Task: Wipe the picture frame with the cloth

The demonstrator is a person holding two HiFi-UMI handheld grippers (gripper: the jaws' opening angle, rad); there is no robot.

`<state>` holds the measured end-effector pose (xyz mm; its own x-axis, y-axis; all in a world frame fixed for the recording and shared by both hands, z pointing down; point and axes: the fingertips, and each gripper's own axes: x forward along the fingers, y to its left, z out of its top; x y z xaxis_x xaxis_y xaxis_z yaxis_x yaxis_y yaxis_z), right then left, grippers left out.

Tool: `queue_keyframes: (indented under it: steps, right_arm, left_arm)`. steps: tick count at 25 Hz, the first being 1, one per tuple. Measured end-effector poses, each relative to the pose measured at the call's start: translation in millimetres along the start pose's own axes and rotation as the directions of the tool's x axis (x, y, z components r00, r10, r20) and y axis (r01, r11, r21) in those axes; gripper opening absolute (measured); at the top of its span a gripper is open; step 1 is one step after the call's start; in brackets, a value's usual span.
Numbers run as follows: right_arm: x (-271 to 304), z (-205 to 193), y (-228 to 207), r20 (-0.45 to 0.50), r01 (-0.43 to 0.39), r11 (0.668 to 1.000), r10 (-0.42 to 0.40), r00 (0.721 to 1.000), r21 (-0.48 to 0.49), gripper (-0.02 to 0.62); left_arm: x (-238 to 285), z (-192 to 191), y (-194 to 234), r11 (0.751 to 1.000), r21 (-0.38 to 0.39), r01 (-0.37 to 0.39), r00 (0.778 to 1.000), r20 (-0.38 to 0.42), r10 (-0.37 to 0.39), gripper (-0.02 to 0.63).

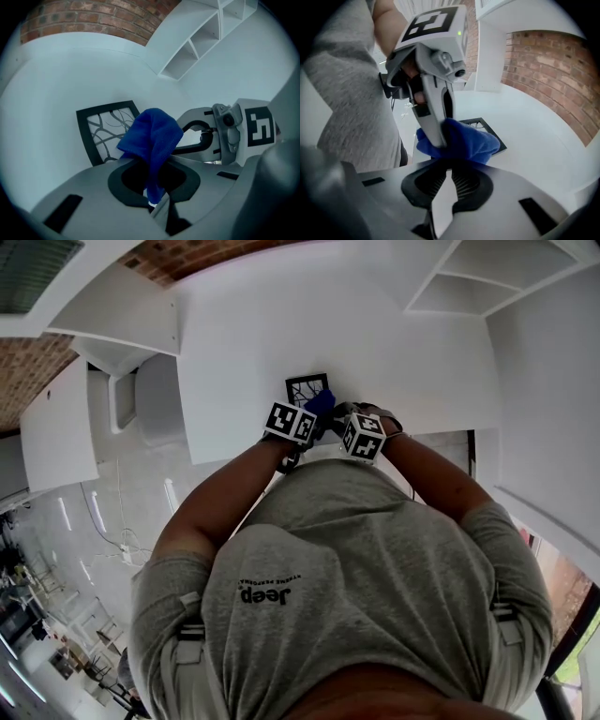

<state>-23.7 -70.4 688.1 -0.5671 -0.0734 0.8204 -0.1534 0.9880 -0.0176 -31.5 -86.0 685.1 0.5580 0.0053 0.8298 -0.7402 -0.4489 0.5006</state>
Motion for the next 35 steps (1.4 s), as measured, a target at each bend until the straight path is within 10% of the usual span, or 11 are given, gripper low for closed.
queue_keyframes:
  steps: [18,27,35]
  right_arm:
    - [0,2,4,-0.023,0.051,0.996,-0.049,0.999,0.072,0.023]
    - [-10,5,28,0.005,-0.133,0.990,0.133,0.991,-0.037,0.026]
    - [-23,9,-77,0.039,-0.021,0.999,0.020,0.999,0.026,0.034]
  left_arm:
    - [-2,-12,1,0.996,0.085,0.003,1.000,0.007,-0.003,0.055]
    - [-4,-19,-1,0.974,0.226,-0.007,1.000,-0.017,0.011,0.055]
    - [-6,-17,-1,0.975,0.224,-0.006,1.000,0.008,0.004,0.055]
